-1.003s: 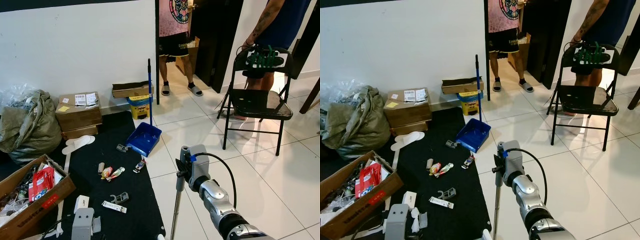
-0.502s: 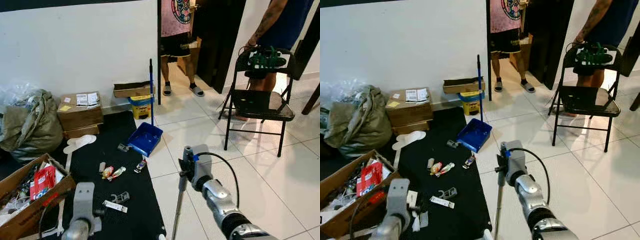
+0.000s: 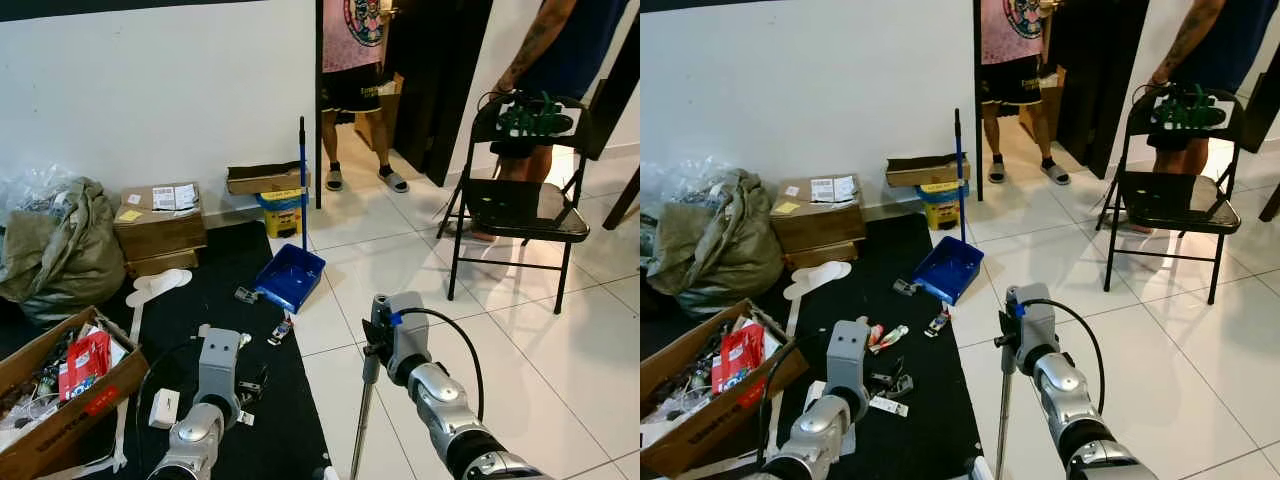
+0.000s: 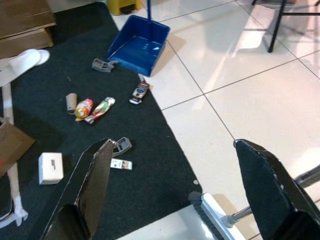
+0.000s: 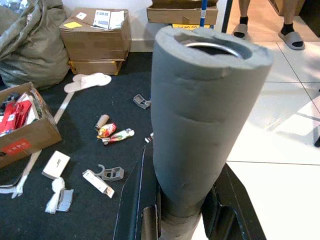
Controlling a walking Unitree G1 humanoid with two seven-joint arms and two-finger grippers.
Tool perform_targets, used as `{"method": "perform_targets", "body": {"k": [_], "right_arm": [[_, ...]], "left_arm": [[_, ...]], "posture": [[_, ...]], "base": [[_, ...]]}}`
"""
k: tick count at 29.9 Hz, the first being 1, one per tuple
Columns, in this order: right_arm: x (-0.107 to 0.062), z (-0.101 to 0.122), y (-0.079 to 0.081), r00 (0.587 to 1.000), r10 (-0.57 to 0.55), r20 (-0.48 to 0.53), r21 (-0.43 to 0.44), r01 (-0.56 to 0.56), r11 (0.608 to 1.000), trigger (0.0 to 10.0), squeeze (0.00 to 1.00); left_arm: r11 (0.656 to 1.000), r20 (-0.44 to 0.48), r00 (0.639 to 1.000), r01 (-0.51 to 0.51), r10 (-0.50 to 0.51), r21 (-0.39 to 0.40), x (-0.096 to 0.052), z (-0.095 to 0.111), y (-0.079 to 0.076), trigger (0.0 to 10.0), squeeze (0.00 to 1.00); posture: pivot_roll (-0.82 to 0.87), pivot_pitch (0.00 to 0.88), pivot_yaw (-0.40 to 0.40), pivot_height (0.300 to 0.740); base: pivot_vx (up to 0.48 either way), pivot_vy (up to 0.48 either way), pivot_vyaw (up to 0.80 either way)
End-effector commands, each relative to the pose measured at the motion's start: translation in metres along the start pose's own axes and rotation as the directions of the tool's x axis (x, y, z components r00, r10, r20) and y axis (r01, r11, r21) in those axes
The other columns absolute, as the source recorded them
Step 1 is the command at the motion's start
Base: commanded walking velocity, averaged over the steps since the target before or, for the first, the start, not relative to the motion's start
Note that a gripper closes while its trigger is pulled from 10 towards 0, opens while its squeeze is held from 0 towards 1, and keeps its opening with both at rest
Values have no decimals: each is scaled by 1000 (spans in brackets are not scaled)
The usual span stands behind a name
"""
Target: Sweep floor
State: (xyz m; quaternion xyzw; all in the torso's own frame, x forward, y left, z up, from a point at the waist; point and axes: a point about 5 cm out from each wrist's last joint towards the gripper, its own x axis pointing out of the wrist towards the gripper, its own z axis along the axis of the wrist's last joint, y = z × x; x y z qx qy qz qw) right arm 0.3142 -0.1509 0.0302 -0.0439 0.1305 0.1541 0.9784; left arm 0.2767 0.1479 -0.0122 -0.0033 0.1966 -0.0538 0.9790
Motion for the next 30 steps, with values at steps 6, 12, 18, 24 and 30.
{"method": "perform_targets", "body": {"k": [6, 12, 18, 24, 30], "right_arm": [[-8, -25, 12, 993, 52, -107, -5, -53, 999, 10000, 0], [-7, -21, 10, 995, 48, -92, -20, -50, 999, 10000, 0], [-6, -15, 1, 997, 13, -71, -12, -14, 1000, 10000, 0], [-2, 2, -15, 999, -30, -15, -37, 29, 999, 10000, 0], [3, 27, -28, 995, -61, 75, -80, 67, 995, 10000, 0]], "left_arm": [[1000, -32, 999, -1, 1, 11, -4, -8, 7, 10000, 0], [997, -55, 997, -60, 58, -53, -7, -13, 16, 10000, 0], [988, -95, 989, -126, 117, -91, -11, -19, 28, 10000, 0], [971, -201, 963, -208, 182, -118, -25, -41, 44, 10000, 0], [963, -317, 926, -250, 206, -103, -45, -69, 53, 10000, 0]], "posture": [[-115, 0, -1, 740], [-109, 0, 2, 740], [-108, 0, 3, 740], [-107, 0, 8, 740], [-107, 0, 15, 740]], "base": [[0, 0, 86], [0, 0, 753], [0, 0, 800], [0, 0, 800], [0, 0, 798]]}}
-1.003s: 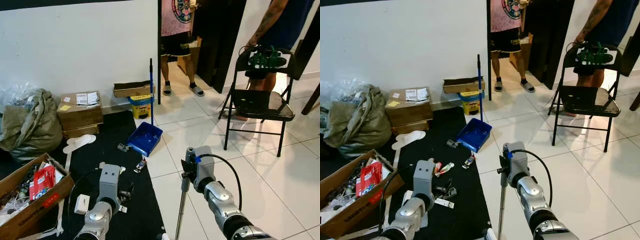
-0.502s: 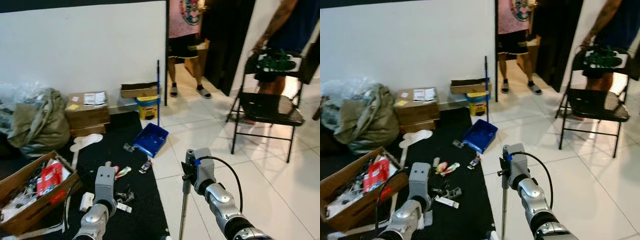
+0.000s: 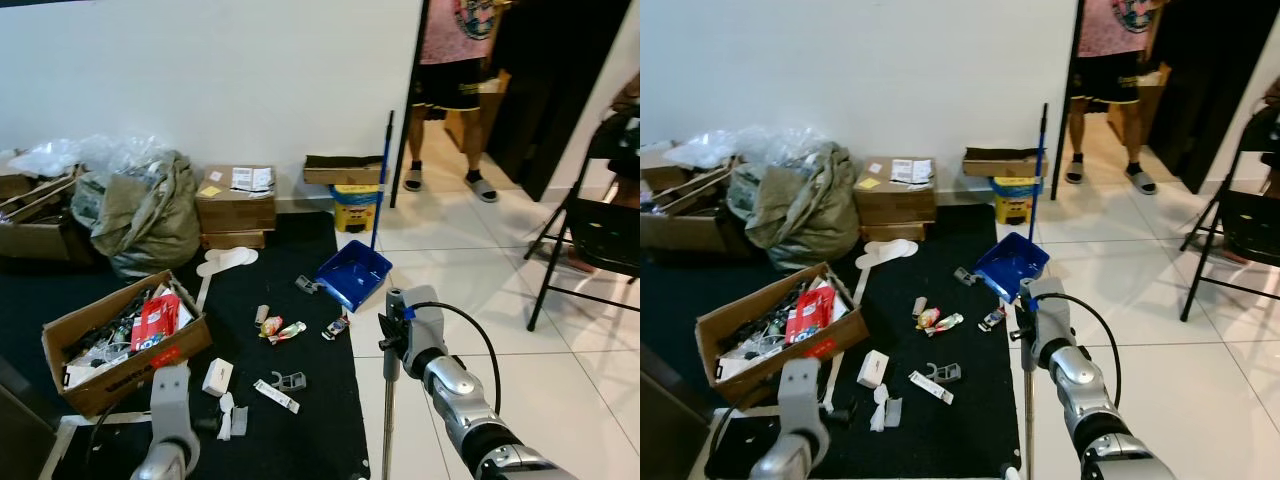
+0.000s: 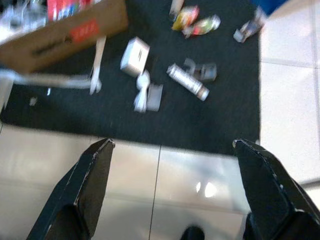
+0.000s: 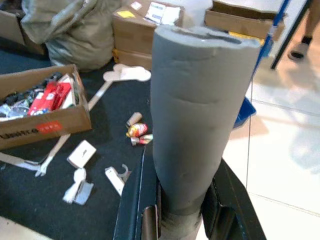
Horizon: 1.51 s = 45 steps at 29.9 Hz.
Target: Sweep floor
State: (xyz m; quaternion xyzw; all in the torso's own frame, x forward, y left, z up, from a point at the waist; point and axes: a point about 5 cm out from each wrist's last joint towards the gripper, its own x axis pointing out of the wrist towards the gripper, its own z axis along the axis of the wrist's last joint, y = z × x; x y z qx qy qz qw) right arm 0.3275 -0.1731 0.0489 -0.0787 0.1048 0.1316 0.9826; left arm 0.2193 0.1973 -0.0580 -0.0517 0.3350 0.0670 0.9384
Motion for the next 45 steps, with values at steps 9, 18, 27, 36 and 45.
{"method": "perform_targets", "body": {"k": [9, 18, 27, 36, 45], "right_arm": [[18, 109, -21, 916, -5, 400, -69, 36, 997, 10000, 0], [19, 122, -10, 891, 63, 450, -59, -41, 997, 10000, 0], [18, 113, 3, 897, 117, 425, -68, -97, 993, 10000, 0], [19, 112, 10, 895, 148, 420, -82, -126, 989, 10000, 0], [20, 110, 21, 890, 188, 414, -93, -164, 982, 10000, 0]], "left_arm": [[998, -165, 985, -37, 45, 49, -17, -43, 18, 10000, 0], [998, -196, 980, -22, 32, 56, -20, -50, 19, 10000, 0], [998, -222, 975, 2, 12, 62, -22, -55, 18, 10000, 0], [997, -243, 970, 18, 1, 75, -24, -59, 18, 10000, 0], [997, -260, 966, 27, -6, 79, -26, -63, 19, 10000, 0]], "posture": [[-106, 0, 20, 740], [-102, 0, 15, 740], [-107, 0, 23, 740], [-107, 0, 23, 740], [-109, 0, 23, 740]], "base": [[0, 0, 88], [0, 0, 410], [0, 0, 792], [0, 0, 790], [0, 0, 790]]}}
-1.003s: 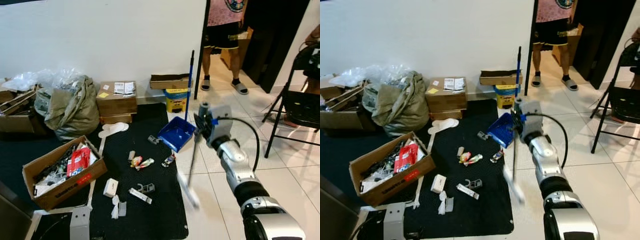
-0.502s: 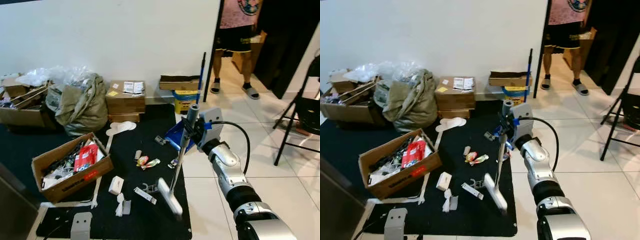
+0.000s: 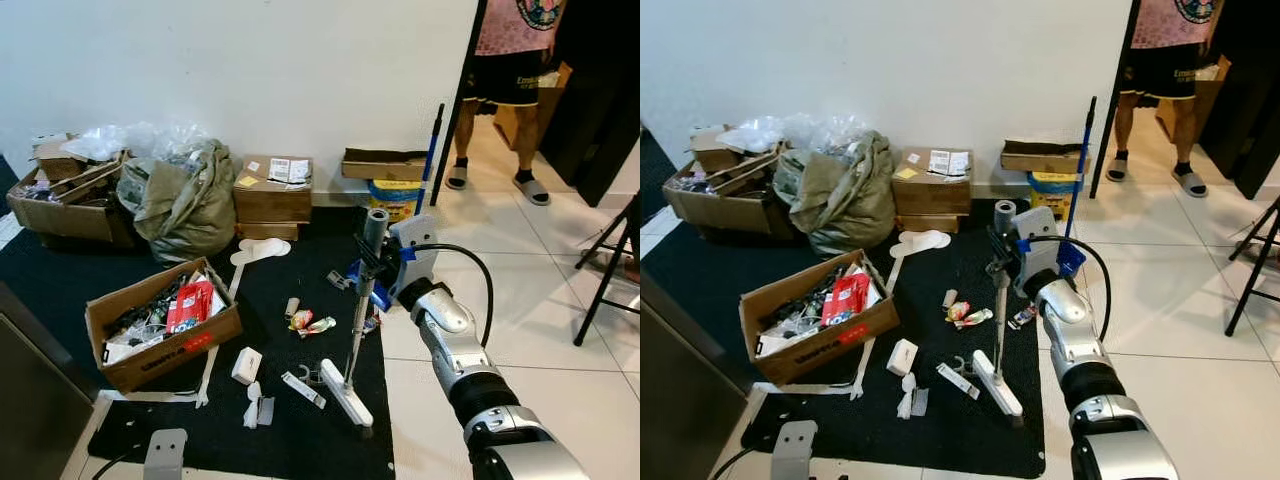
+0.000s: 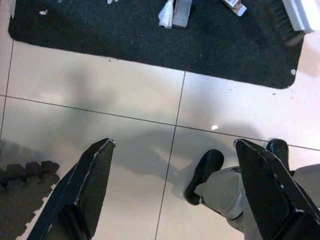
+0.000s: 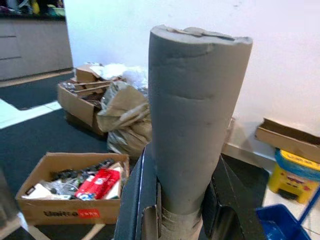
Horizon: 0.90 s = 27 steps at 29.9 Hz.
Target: Sweep floor
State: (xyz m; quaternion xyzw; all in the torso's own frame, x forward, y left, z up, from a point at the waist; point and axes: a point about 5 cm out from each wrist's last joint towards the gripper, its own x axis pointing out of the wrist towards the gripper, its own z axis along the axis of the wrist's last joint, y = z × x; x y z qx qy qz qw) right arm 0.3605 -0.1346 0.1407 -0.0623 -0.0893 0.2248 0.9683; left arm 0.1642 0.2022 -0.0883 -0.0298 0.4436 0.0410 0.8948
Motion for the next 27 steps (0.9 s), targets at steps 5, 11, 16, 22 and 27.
{"method": "perform_targets", "body": {"k": [5, 11, 16, 22, 27], "right_arm": [[4, 7, 8, 999, 37, 31, -10, -37, 999, 10000, 0], [4, 6, 11, 999, 45, 26, -6, -45, 999, 10000, 0], [4, 5, 14, 998, 49, 25, 2, -49, 999, 10000, 0], [5, 4, 21, 998, 62, 26, 12, -62, 998, 10000, 0], [3, 2, 20, 998, 54, 18, 13, -55, 998, 10000, 0]], "left_arm": [[1000, -31, 1000, -5, 6, 19, -2, -7, 3, 10000, 0], [1000, -44, 999, -26, 27, 13, -2, -9, 3, 10000, 0], [999, -85, 995, -45, 46, 14, -2, -12, 3, 10000, 0], [998, -73, 996, -46, 49, 36, -2, -11, 6, 10000, 0], [998, -78, 996, -45, 49, 52, -3, -13, 9, 10000, 0]], "posture": [[-110, 0, 20, 740], [-110, 0, 21, 740], [-109, 0, 20, 740], [-109, 0, 27, 740], [-110, 0, 30, 740]], "base": [[0, 0, 788], [0, 0, 788], [-192, 0, 788], [0, 0, 788], [0, 0, 788]]}}
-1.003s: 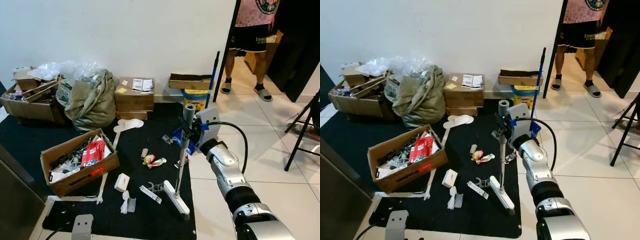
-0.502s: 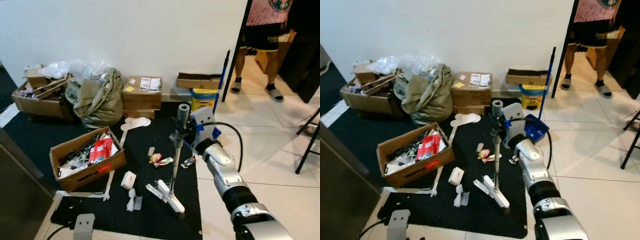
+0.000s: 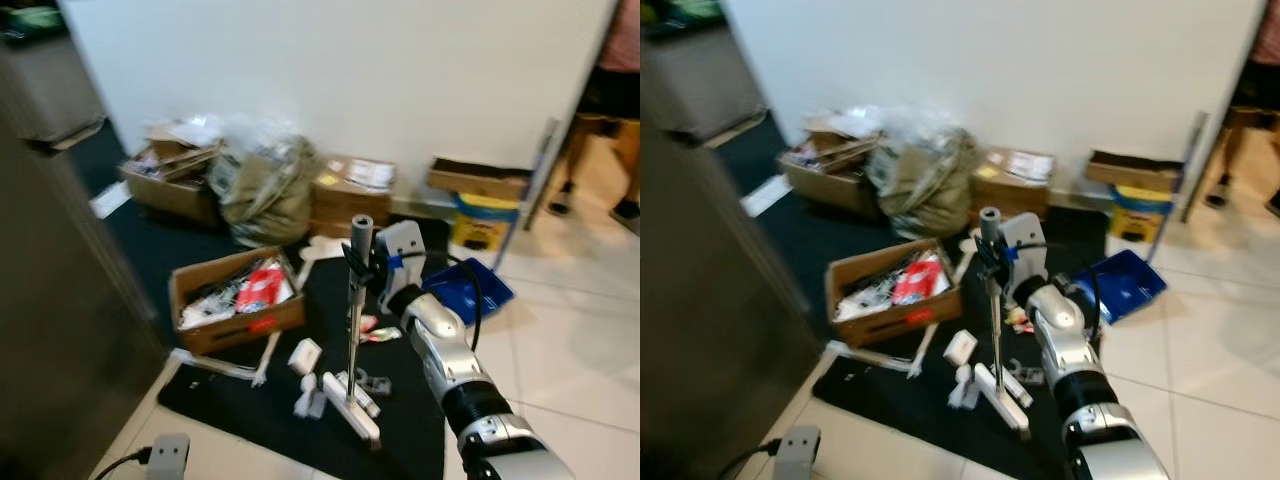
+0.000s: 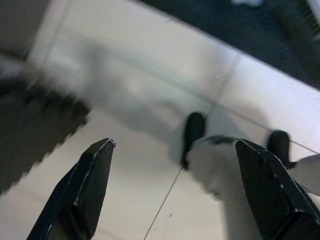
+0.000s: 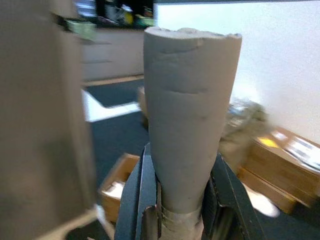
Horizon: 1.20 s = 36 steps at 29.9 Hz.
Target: Sweep floor
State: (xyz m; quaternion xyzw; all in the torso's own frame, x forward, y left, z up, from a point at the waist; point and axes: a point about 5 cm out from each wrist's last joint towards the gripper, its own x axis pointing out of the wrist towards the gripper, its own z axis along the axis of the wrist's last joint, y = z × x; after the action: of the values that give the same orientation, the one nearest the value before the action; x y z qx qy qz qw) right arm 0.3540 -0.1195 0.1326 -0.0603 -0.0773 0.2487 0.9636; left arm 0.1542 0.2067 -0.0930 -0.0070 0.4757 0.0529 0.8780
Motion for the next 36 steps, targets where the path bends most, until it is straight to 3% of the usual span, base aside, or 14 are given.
{"method": "perform_targets", "body": {"k": [1, 14, 25, 33, 36], "right_arm": [[3, 6, 1, 1000, -11, 28, -3, 11, 1000, 10000, 0], [5, 1, 5, 1000, -30, -8, -15, 30, 999, 10000, 0], [6, -2, 9, 999, -10, -34, -40, 9, 999, 10000, 0], [4, -12, 20, 995, 43, -95, -122, -54, 991, 10000, 0], [0, -23, 29, 988, 75, -137, -151, -96, 984, 10000, 0]], "left_arm": [[1000, -5, 1000, 1, -1, 18, -1, -2, 6, 10000, 0], [1000, -2, 1000, 14, -14, -17, -2, -1, 12, 10000, 0], [998, -16, 998, 54, -55, -32, -3, -14, -7, 10000, 0], [995, 15, 998, 56, -54, -86, -1, -5, -14, 10000, 0], [990, 51, 998, 47, -40, -135, 2, 9, -11, 10000, 0]], "posture": [[-112, 0, 34, 740], [-108, 0, 26, 740], [-110, 0, 16, 740], [-109, 0, -7, 740], [-98, 0, -25, 740]], "base": [[0, 0, 788], [0, 0, 61], [0, -26, 0], [0, -366, 0], [0, -403, 0]]}}
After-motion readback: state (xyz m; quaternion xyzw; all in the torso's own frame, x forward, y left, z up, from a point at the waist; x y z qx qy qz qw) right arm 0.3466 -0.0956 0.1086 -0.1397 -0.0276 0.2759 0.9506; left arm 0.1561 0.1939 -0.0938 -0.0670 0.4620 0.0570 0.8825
